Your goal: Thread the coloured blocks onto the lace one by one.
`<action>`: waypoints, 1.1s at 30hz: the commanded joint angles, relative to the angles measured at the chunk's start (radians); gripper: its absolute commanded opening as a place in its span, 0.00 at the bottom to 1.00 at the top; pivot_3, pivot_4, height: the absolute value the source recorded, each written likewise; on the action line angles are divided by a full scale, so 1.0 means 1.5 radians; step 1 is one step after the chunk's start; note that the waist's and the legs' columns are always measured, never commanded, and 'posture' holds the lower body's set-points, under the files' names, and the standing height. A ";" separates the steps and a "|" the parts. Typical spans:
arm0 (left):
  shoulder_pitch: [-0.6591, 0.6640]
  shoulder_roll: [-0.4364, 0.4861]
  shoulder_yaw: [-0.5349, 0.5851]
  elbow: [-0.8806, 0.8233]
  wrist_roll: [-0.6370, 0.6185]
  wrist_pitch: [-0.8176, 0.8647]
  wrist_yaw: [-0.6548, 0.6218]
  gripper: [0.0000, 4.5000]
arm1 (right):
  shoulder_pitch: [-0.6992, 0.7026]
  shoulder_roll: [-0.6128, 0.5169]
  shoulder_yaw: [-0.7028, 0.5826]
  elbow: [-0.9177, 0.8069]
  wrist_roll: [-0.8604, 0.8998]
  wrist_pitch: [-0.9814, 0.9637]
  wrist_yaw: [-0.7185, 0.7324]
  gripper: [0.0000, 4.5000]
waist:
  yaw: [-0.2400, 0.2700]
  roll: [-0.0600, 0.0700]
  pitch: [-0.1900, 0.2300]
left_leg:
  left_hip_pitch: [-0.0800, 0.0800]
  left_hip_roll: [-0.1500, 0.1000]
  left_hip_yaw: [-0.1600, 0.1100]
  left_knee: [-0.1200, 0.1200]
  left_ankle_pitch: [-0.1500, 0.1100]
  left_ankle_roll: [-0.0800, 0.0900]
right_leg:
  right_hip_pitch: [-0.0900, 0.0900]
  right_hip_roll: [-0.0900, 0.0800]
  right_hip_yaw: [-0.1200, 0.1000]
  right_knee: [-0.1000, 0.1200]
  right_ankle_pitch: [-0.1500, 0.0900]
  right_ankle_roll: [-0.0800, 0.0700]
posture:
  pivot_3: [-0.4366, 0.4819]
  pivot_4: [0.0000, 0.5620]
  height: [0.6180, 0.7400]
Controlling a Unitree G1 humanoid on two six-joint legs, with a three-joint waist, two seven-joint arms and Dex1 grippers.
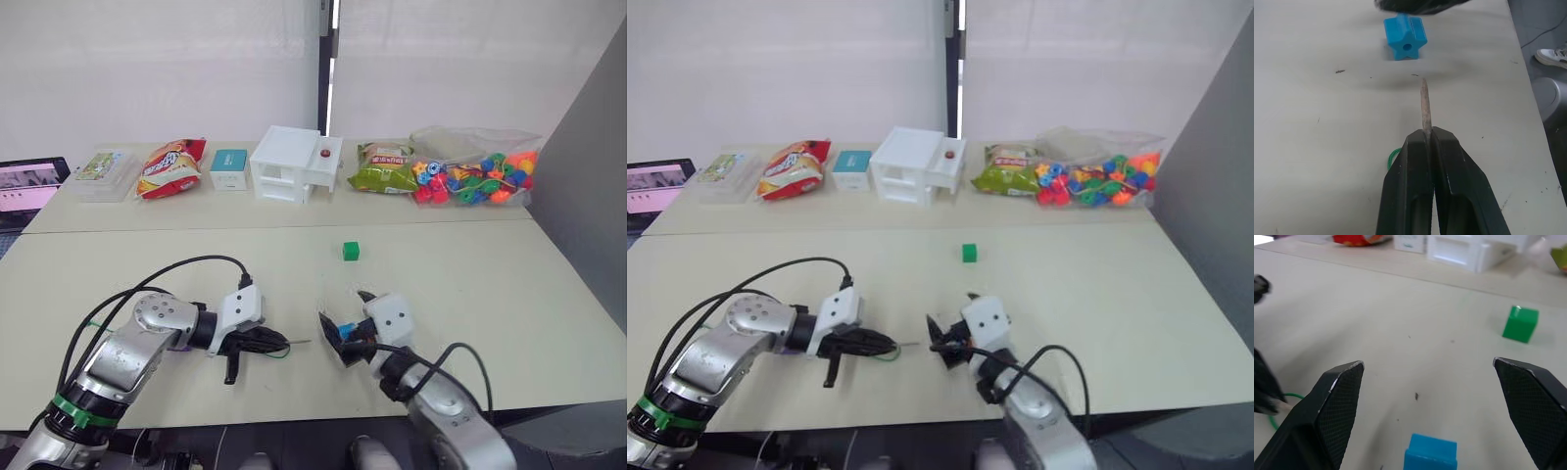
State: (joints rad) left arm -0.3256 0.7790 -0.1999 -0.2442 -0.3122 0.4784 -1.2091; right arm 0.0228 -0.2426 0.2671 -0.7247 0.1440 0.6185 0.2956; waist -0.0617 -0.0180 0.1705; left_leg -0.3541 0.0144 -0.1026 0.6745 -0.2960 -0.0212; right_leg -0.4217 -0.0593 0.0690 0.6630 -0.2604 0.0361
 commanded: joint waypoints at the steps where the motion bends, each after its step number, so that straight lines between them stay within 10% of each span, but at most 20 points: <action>1: -0.014 -0.006 -0.003 0.003 0.003 -0.015 0.001 0.00 | -0.041 -0.092 -0.055 -0.042 0.130 0.052 0.156 1.00 | 0.000 0.000 0.000 | 0.000 0.000 0.000 0.000 0.000 0.000 | 0.000 0.000 0.000 0.000 0.000 0.000 | 0.48 0.27 1.00; 4: -0.021 -0.011 -0.007 0.012 0.003 -0.017 0.000 0.00 | -0.145 -0.288 -0.072 0.032 0.207 0.065 0.395 1.00 | 0.002 0.001 0.001 | 0.000 -0.001 0.001 0.002 0.000 0.000 | 0.001 0.000 0.000 -0.001 0.000 0.000 | 0.48 0.27 1.00; 8: -0.026 -0.014 -0.012 0.019 0.004 -0.020 -0.001 0.00 | -0.266 -0.363 -0.012 0.180 0.153 -0.038 0.521 1.00 | 0.002 0.000 0.001 | 0.000 0.000 0.001 0.001 0.000 0.000 | 0.003 0.001 0.000 -0.004 0.000 0.000 | 0.48 0.27 1.00; 18: 0.011 -0.006 -0.002 -0.030 -0.007 -0.006 0.017 0.00 | -0.420 -0.302 0.098 0.497 0.025 -0.317 0.695 1.00 | 0.004 0.000 0.001 | -0.001 0.000 0.001 0.002 -0.001 0.001 | 0.000 -0.001 0.000 -0.001 0.000 0.000 | 0.48 0.27 1.00; 29: 0.033 0.002 0.005 -0.050 -0.010 0.000 0.028 0.00 | -0.451 -0.259 0.095 0.597 -0.002 -0.390 0.756 1.00 | 0.011 0.000 0.001 | -0.001 0.000 0.001 0.002 0.000 0.001 | 0.000 -0.001 0.000 0.000 0.000 0.000 | 0.48 0.27 1.00; 33: 0.043 0.007 0.009 -0.055 -0.011 -0.004 0.030 0.00 | -0.450 -0.253 0.090 0.603 -0.002 -0.395 0.757 0.73 | 0.012 0.000 0.001 | -0.001 0.000 0.001 0.002 0.000 0.001 | 0.000 -0.001 0.000 0.000 0.000 0.000 | 0.48 0.27 1.00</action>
State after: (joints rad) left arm -0.2624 0.7801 -0.2133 -0.2945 -0.3151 0.4823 -1.1671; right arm -0.6426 -0.6281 0.4244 0.1885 0.1383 0.0492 1.4260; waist -0.0444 -0.0181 0.1719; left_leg -0.3552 0.0141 -0.1014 0.6777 -0.2967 -0.0199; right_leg -0.4220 -0.0604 0.0690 0.6632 -0.2601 0.0362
